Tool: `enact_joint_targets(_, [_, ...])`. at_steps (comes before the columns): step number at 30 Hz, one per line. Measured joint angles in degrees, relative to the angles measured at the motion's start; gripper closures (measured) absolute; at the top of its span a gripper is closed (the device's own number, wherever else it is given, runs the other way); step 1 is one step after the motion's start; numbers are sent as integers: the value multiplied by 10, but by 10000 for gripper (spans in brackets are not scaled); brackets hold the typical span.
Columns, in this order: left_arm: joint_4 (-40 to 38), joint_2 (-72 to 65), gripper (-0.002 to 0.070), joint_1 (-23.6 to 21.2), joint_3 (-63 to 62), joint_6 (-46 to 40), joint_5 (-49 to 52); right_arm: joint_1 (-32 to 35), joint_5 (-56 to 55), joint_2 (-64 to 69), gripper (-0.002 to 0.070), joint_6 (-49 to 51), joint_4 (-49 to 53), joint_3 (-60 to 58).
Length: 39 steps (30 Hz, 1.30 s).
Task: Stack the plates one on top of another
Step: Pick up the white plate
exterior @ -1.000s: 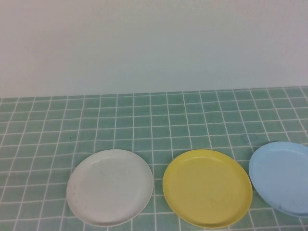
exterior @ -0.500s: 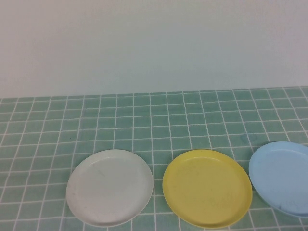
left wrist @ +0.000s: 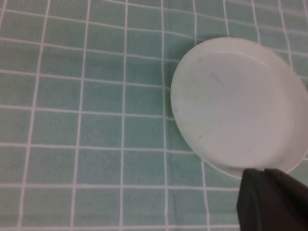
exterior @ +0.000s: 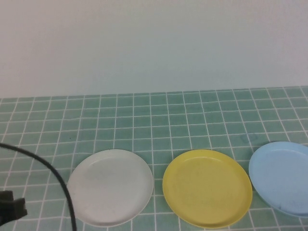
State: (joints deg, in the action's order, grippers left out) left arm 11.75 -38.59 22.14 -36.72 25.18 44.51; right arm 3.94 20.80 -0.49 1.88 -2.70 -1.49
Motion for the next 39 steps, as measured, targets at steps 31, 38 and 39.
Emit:
enact_joint_targets(31, [-434, -360, 675, -184, -70, -417, -102, 0, 0, 0, 678, 0, 0, 0])
enact_joint_targets(38, [-484, -389, 675, -250, -70, -469, -123, 0, 0, 0, 678, 0, 0, 0])
enact_joint_targets(39, [-484, -396, 674, -250, -70, -469, -124, 0, 0, 0, 678, 0, 0, 0])
